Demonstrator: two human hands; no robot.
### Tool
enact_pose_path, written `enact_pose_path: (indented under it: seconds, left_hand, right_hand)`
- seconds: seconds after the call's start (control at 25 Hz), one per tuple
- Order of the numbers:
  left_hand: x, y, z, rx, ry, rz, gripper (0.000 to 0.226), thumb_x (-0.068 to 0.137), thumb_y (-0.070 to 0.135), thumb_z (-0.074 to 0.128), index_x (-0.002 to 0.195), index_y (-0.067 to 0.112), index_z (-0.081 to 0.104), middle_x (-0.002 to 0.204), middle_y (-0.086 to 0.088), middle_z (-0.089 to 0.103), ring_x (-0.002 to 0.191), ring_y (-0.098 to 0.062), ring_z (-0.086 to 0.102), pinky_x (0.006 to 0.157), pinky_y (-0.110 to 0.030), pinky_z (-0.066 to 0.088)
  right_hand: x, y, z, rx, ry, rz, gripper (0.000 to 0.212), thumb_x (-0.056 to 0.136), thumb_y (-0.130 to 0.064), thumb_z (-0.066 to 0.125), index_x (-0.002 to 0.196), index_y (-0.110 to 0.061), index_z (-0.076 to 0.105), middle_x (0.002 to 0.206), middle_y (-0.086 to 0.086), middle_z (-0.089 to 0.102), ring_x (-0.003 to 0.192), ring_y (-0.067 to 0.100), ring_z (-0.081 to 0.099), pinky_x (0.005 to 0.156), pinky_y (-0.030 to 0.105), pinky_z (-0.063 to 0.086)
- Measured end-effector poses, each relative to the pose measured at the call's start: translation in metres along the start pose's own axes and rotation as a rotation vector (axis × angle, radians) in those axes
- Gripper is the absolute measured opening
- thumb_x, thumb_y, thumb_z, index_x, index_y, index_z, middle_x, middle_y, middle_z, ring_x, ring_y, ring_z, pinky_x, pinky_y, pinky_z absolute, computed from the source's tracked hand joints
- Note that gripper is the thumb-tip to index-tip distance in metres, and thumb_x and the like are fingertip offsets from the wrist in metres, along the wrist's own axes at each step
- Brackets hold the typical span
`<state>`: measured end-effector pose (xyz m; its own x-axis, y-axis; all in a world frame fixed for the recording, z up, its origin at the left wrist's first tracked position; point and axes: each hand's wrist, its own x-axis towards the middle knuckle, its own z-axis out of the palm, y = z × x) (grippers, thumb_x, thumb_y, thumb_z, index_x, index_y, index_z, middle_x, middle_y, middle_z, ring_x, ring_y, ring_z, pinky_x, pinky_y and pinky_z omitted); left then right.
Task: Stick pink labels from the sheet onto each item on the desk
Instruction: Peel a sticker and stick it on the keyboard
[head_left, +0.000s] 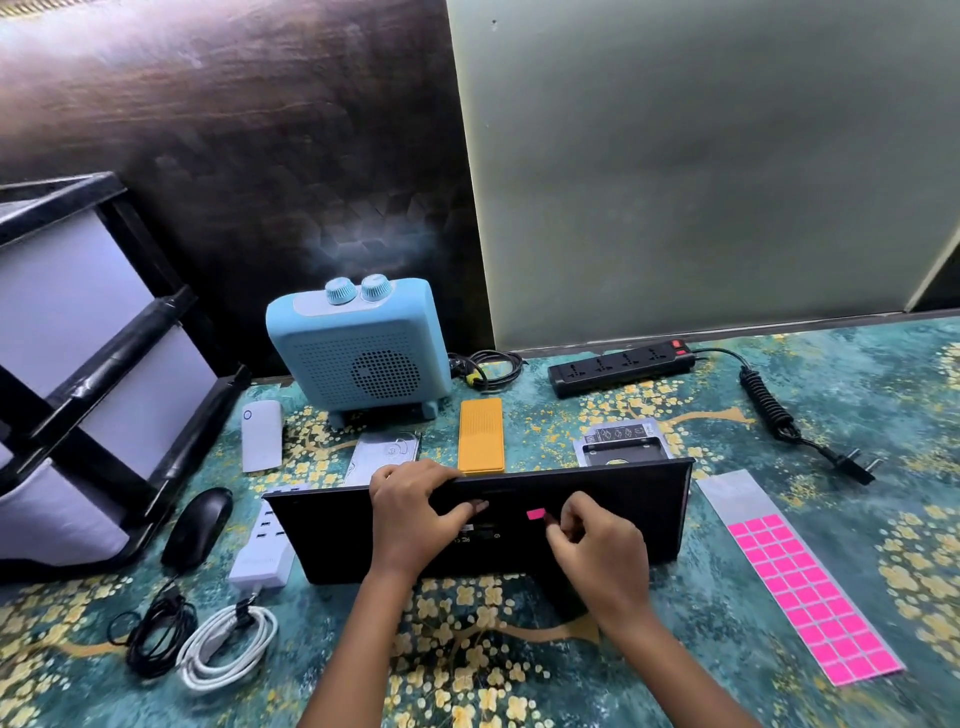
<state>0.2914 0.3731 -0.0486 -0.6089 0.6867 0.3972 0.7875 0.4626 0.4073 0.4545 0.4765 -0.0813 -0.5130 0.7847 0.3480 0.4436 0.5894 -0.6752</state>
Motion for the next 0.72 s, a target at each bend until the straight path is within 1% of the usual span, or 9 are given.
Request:
enact_pose_path:
  seconds: [0.08, 0.12, 0.2, 0.24, 0.28, 0.36, 0.48, 0.64, 0.72]
  left_hand:
    - [-0.001, 0.0, 0.001, 0.004, 0.004, 0.01, 0.043, 0.057, 0.062, 0.056, 0.072, 0.024, 0.071, 0.068, 0.012, 0.068, 0.066, -0.011, 0.064, 0.074, -0.028, 0.032]
    - [-0.001, 0.0, 0.001, 0.004, 0.01, 0.011, 0.043, 0.057, 0.062, 0.056, 0.072, 0.024, 0.071, 0.068, 0.012, 0.068, 0.066, -0.011, 0.064, 0.073, -0.028, 0.032]
    - [-0.002, -0.001, 0.002, 0.006, 0.02, 0.011, 0.041, 0.058, 0.061, 0.057, 0.071, 0.025, 0.071, 0.067, 0.012, 0.068, 0.065, -0.01, 0.064, 0.072, -0.028, 0.032]
    - [-0.002, -0.001, 0.002, 0.005, 0.022, 0.013, 0.04, 0.058, 0.061, 0.057, 0.071, 0.026, 0.07, 0.067, 0.012, 0.067, 0.065, -0.01, 0.063, 0.072, -0.027, 0.032]
    - [-0.003, -0.002, 0.002, 0.004, 0.02, 0.018, 0.039, 0.059, 0.06, 0.057, 0.072, 0.026, 0.07, 0.067, 0.012, 0.067, 0.065, -0.009, 0.063, 0.072, -0.027, 0.032]
    - [-0.004, -0.003, 0.002, 0.002, 0.02, 0.034, 0.036, 0.059, 0.058, 0.057, 0.072, 0.028, 0.07, 0.067, 0.013, 0.067, 0.066, -0.009, 0.063, 0.073, -0.027, 0.032]
    - [-0.006, -0.004, 0.001, -0.001, 0.015, 0.061, 0.036, 0.061, 0.058, 0.055, 0.072, 0.028, 0.07, 0.067, 0.013, 0.067, 0.065, -0.008, 0.062, 0.073, -0.026, 0.033]
    - [-0.008, -0.008, -0.004, -0.002, 0.018, 0.116, 0.038, 0.063, 0.06, 0.054, 0.073, 0.027, 0.07, 0.066, 0.012, 0.068, 0.062, -0.009, 0.064, 0.071, -0.022, 0.031]
    - [-0.008, -0.01, -0.008, 0.023, -0.005, 0.153, 0.042, 0.063, 0.064, 0.052, 0.073, 0.028, 0.071, 0.064, 0.012, 0.069, 0.058, -0.008, 0.064, 0.067, -0.022, 0.039]
  right_hand:
    - [-0.001, -0.001, -0.001, -0.141, 0.117, -0.188, 0.031, 0.062, -0.017, 0.078, 0.065, -0.022, 0.048, 0.058, -0.007, 0.049, 0.055, 0.008, 0.042, 0.058, 0.016, 0.029]
    - [0.001, -0.001, -0.001, -0.224, 0.172, -0.25, 0.029, 0.061, -0.026, 0.078, 0.076, -0.023, 0.053, 0.075, -0.004, 0.054, 0.071, 0.012, 0.046, 0.067, 0.02, 0.028]
    - [0.01, -0.002, -0.002, -0.39, 0.169, -0.271, 0.056, 0.054, -0.039, 0.079, 0.102, -0.028, 0.053, 0.107, 0.001, 0.049, 0.1, 0.02, 0.042, 0.084, 0.034, 0.025]
    - [0.017, -0.001, -0.003, -0.443, 0.128, -0.258, 0.07, 0.048, -0.04, 0.082, 0.11, -0.03, 0.05, 0.113, 0.001, 0.048, 0.107, 0.021, 0.04, 0.09, 0.039, 0.022]
    - [0.023, -0.001, -0.003, -0.472, 0.09, -0.247, 0.081, 0.043, -0.041, 0.085, 0.114, -0.033, 0.048, 0.112, -0.001, 0.053, 0.109, 0.02, 0.042, 0.093, 0.04, 0.019]
    - [0.03, -0.001, -0.004, -0.478, 0.031, -0.211, 0.09, 0.036, -0.043, 0.088, 0.117, -0.032, 0.05, 0.088, -0.008, 0.065, 0.09, 0.016, 0.057, 0.093, 0.039, 0.019]
    - [0.03, -0.007, -0.006, -0.466, 0.006, -0.149, 0.088, 0.036, -0.036, 0.088, 0.118, -0.029, 0.057, 0.067, -0.012, 0.065, 0.067, 0.016, 0.061, 0.092, 0.037, 0.021]
    - [0.023, -0.012, -0.008, -0.431, 0.015, -0.118, 0.079, 0.043, -0.012, 0.078, 0.118, -0.027, 0.058, 0.076, -0.009, 0.07, 0.075, 0.019, 0.063, 0.099, 0.038, 0.017]
    - [0.018, -0.015, -0.012, -0.398, -0.012, -0.087, 0.073, 0.049, -0.004, 0.073, 0.117, -0.026, 0.06, 0.083, -0.006, 0.071, 0.083, 0.021, 0.063, 0.103, 0.04, 0.017]
